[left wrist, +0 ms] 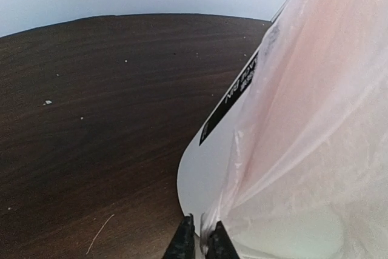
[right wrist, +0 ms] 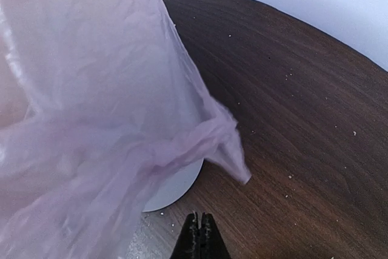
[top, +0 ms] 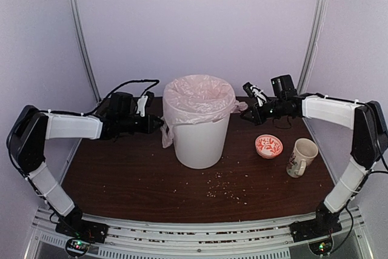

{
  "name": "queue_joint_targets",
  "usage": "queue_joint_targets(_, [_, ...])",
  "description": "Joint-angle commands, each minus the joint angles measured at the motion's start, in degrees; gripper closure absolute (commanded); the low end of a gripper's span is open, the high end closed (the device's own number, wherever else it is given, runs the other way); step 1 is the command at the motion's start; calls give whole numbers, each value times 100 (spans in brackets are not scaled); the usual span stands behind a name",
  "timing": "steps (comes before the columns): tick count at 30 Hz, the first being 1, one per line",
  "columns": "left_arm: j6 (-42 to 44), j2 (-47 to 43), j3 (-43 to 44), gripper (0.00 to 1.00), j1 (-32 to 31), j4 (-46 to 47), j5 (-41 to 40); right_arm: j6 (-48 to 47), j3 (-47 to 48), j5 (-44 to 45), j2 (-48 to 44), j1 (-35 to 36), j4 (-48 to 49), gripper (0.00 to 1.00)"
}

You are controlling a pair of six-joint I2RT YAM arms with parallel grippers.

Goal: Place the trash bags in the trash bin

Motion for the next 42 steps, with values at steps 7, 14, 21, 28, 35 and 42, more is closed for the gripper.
queue_joint_targets(7, [393, -1917, -495, 47, -52, -791, -920, -1196, -876, 481, -2146, -181, -800, 73])
queue_joint_targets(14, [1797, -2820, -987, 42, -1009, -1050, -1247, -2722, -822, 753, -2607, -107, -1260, 46])
queue_joint_targets(21, [2097, -2904, -1510, 39, -2018, -463, -1579, -3285, -742, 1257, -2493, 501, -912, 37])
queue_joint_targets(28, [2072, -2725, -1602, 38, -2109, 145, -2184, -3162, -475, 1769, -2108, 1127, -472, 37])
queue_joint_targets(35, [2181, -2215, -1516, 40, -2114, 909, -1859, -2998, -275, 2403, -1668, 1483, -103, 41])
queue_joint_targets(42, [2211, -1852, -1362, 57, -2114, 1088, -1961, -2828, -645, 2908, -1891, 1490, 638, 48])
